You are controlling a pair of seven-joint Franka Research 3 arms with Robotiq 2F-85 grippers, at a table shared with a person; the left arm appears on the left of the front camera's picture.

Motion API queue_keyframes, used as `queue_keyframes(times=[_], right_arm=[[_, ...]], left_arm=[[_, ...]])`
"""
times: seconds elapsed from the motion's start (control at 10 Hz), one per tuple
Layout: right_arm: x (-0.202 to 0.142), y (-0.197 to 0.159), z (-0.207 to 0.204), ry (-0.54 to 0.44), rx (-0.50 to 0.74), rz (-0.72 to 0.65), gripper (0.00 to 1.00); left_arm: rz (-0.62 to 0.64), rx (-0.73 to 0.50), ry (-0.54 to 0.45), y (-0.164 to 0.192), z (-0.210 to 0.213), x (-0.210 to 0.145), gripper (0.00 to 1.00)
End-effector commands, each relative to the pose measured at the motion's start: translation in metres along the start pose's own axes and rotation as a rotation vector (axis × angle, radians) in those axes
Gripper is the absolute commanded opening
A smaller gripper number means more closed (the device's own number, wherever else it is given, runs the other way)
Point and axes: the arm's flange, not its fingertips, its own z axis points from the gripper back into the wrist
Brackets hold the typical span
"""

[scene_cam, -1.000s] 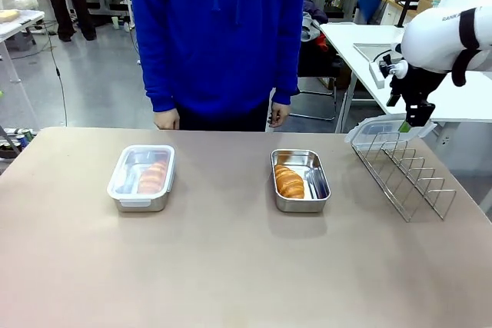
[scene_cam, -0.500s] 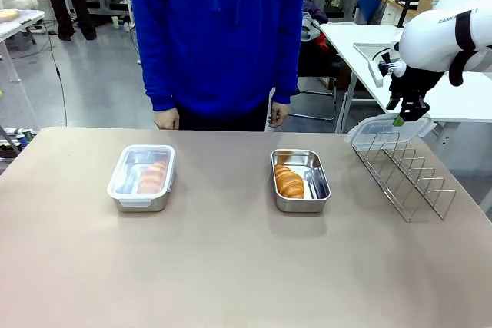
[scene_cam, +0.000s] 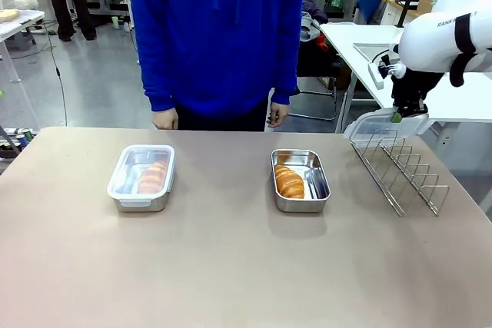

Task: Place the bread in airtight containers.
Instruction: Pick up one Airtight Container lid and hand it to the human.

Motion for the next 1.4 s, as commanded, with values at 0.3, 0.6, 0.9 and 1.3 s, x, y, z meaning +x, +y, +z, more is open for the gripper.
queue_keyframes(times=[0.3, 0.6, 0.9, 1.3], right_arm=[[-0.003, 0.017, 0.044, -0.028, -0.079, 0.026, 0.00], [0.004, 0.054, 0.151, -0.020, -0.068, -0.049, 0.00], [0.034, 0.092, 0.211, -0.068, -0.184, 0.063, 0.00], [0.102, 0.128, 0.208, -0.157, -0.436, 0.441, 0.00]], left_arm=[[-0.003, -0.011, -0.012, -0.001, 0.001, 0.002, 1.00], [-0.003, -0.011, -0.012, -0.001, 0.001, 0.002, 1.00], [-0.003, -0.011, -0.012, -0.001, 0.001, 0.002, 1.00], [-0.003, -0.011, -0.012, -0.001, 0.001, 0.002, 1.00]])
